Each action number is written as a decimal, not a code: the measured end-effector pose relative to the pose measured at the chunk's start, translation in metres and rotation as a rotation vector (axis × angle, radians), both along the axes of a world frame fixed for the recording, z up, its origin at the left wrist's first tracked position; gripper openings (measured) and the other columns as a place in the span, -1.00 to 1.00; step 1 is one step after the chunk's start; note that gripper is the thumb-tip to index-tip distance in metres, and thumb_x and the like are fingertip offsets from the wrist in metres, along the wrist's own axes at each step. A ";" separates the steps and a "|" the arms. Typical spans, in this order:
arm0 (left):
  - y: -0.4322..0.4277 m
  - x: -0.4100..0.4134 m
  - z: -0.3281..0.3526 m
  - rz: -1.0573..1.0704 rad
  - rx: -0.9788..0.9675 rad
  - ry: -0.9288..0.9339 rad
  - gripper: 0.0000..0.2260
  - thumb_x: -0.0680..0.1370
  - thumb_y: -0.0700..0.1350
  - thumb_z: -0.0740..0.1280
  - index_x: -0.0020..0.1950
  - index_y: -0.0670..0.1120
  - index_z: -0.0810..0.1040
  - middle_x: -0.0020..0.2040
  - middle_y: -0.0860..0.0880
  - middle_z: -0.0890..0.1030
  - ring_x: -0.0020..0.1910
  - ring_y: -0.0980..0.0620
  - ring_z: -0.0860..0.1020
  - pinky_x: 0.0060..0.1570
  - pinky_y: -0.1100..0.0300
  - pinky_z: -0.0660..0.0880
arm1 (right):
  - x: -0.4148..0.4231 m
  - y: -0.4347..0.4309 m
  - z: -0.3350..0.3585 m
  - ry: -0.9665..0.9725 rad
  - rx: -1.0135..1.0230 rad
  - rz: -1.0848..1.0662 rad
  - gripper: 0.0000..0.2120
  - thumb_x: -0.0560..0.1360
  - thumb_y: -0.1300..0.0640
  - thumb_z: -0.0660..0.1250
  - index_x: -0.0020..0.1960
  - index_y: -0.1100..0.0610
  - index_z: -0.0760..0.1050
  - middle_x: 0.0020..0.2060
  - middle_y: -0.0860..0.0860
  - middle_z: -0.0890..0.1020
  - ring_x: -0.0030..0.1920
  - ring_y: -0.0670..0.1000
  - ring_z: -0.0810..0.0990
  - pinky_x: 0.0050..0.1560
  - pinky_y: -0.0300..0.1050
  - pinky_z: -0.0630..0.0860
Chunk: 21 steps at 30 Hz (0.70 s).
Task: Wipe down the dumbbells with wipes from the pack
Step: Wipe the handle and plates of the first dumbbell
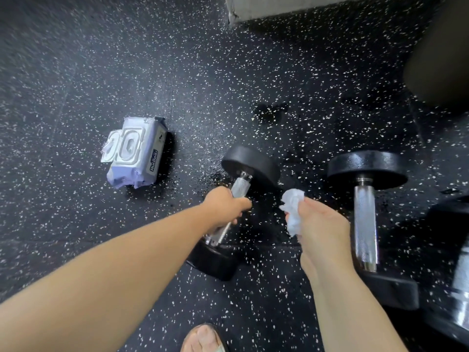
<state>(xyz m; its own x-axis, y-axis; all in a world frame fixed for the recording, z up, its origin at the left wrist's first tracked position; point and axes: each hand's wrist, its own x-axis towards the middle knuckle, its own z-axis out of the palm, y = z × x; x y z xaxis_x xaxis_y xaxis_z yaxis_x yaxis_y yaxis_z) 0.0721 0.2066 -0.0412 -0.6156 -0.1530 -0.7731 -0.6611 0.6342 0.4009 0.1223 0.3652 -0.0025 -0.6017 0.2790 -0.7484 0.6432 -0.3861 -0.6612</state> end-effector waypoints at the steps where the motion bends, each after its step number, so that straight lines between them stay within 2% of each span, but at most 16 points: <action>1: 0.001 0.002 -0.004 0.055 0.018 0.003 -0.78 0.46 -0.06 0.38 -0.29 -0.19 0.52 -0.38 -0.12 0.56 -0.40 -0.06 0.47 -0.29 0.08 0.48 | -0.001 -0.004 0.002 -0.021 -0.077 -0.023 -0.81 0.55 0.23 0.31 -0.23 0.10 0.57 -0.33 0.02 0.60 -0.21 -0.09 0.44 0.03 -0.08 0.54; 2: 0.004 0.004 -0.007 0.080 0.019 0.008 -0.77 0.47 -0.06 0.38 -0.31 -0.18 0.51 -0.42 -0.10 0.54 -0.47 -0.03 0.45 -0.37 0.17 0.45 | -0.003 -0.008 0.004 -0.043 -0.146 -0.048 -0.80 0.55 0.27 0.28 -0.23 0.14 0.55 -0.27 0.06 0.63 0.15 0.04 0.26 0.18 0.02 0.51; 3: 0.007 0.007 -0.008 0.079 0.003 0.017 -0.76 0.48 -0.06 0.37 -0.33 -0.17 0.49 -0.46 -0.07 0.53 -0.55 0.01 0.42 -0.45 0.27 0.39 | -0.005 -0.011 0.005 -0.066 -0.210 -0.071 -0.81 0.54 0.31 0.26 -0.21 0.18 0.54 -0.18 0.11 0.65 0.12 0.17 0.59 0.27 0.06 0.46; 5: 0.012 0.010 -0.010 0.033 -0.028 0.072 -0.76 0.49 -0.04 0.38 -0.29 -0.16 0.51 -0.44 -0.05 0.54 -0.54 0.05 0.44 -0.46 0.28 0.39 | -0.010 -0.014 0.005 -0.088 -0.334 -0.115 -0.84 0.53 0.38 0.21 -0.16 0.26 0.52 -0.05 0.19 0.63 0.12 0.14 0.61 0.27 0.03 0.45; 7: 0.014 0.012 -0.012 -0.042 -0.034 0.143 -0.75 0.49 0.02 0.39 -0.11 -0.18 0.54 -0.26 -0.08 0.60 -0.33 -0.01 0.54 -0.28 0.17 0.45 | -0.013 -0.018 0.004 -0.068 -0.424 -0.151 -0.84 0.53 0.43 0.17 -0.07 0.34 0.53 -0.04 0.21 0.58 0.01 0.09 0.59 0.17 -0.06 0.50; 9: 0.014 0.010 -0.010 -0.144 -0.057 0.207 -0.69 0.50 0.04 0.38 0.07 -0.16 0.48 -0.08 -0.06 0.60 -0.13 -0.03 0.54 -0.17 0.14 0.41 | -0.016 -0.022 -0.001 -0.059 -0.473 -0.191 -0.81 0.52 0.49 0.13 -0.02 0.39 0.52 -0.09 0.20 0.59 -0.05 0.08 0.59 0.16 -0.06 0.52; 12: 0.015 0.006 -0.008 -0.174 0.006 0.243 -0.68 0.51 -0.05 0.39 0.19 -0.13 0.42 -0.02 -0.01 0.54 -0.11 0.04 0.49 -0.22 0.24 0.37 | -0.022 -0.026 -0.013 -0.105 -0.500 -0.254 -0.73 0.50 0.53 0.16 0.16 0.43 0.49 0.00 0.19 0.62 0.03 0.10 0.63 -0.01 -0.09 0.59; 14: 0.018 0.007 -0.011 -0.060 0.113 0.192 -0.74 0.53 -0.09 0.37 0.16 -0.13 0.47 0.00 -0.04 0.58 -0.16 0.07 0.51 -0.29 0.32 0.43 | -0.025 -0.027 -0.019 -0.166 -0.465 -0.227 -0.76 0.52 0.46 0.23 0.16 0.37 0.52 0.01 0.18 0.64 -0.04 0.07 0.66 -0.13 -0.13 0.59; 17: 0.020 0.011 -0.021 0.072 0.188 0.159 -0.85 0.50 -0.15 0.38 0.04 -0.14 0.53 -0.10 -0.07 0.61 -0.21 0.03 0.51 -0.20 0.18 0.47 | -0.024 -0.028 -0.026 -0.238 -0.377 -0.136 -0.93 0.53 0.35 0.29 -0.05 0.24 0.54 -0.16 0.13 0.66 -0.22 0.00 0.64 -0.27 -0.18 0.54; 21: 0.016 0.014 -0.022 0.128 0.322 0.164 -0.91 0.45 -0.27 0.36 -0.06 -0.17 0.56 -0.27 -0.06 0.55 -0.30 0.01 0.48 -0.19 0.09 0.46 | -0.038 -0.033 -0.036 -0.274 -0.361 -0.135 -0.88 0.51 0.37 0.27 -0.12 0.20 0.52 -0.11 0.11 0.65 -0.20 -0.02 0.62 -0.28 -0.24 0.50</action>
<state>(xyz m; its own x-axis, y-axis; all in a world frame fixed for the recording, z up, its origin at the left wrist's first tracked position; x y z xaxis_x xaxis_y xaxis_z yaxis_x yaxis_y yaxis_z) 0.0860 0.2230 -0.0633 -0.7266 -0.0021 -0.6870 -0.6375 0.3749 0.6731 0.0842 0.3322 -0.0386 -0.3449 0.0343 -0.9380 0.7033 -0.6523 -0.2825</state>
